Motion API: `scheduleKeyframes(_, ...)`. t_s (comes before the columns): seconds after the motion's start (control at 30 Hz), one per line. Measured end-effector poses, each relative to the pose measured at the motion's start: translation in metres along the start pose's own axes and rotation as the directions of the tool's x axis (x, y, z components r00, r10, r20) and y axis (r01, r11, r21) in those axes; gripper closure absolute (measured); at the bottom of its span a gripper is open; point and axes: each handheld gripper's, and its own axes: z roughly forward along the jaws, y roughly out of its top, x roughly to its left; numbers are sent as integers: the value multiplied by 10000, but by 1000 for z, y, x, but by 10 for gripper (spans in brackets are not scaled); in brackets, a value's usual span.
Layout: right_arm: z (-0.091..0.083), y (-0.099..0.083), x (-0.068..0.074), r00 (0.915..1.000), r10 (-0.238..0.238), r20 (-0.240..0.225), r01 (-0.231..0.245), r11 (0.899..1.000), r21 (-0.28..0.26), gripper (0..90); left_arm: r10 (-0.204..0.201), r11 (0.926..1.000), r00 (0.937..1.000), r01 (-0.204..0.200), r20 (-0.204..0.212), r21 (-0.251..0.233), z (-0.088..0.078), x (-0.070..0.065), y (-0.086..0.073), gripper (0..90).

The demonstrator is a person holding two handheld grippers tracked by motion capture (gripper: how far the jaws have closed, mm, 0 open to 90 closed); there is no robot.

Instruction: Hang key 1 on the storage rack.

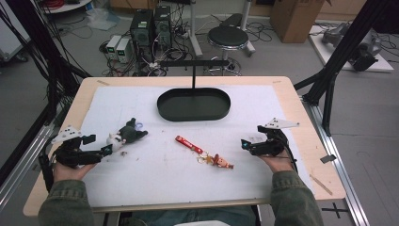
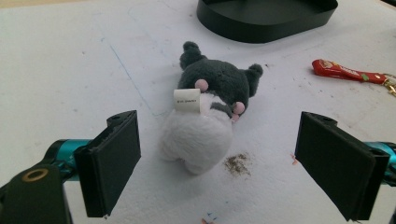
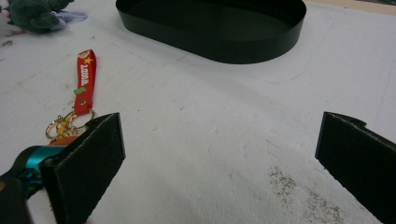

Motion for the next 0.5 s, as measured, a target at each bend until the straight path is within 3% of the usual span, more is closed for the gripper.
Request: scheduleKeyframes(0.5, 2, 0, 3, 10000, -35, -53, 36, 9999, 151, 4, 10, 10000, 10000, -9, -40, 71, 1, 2, -1, 146)
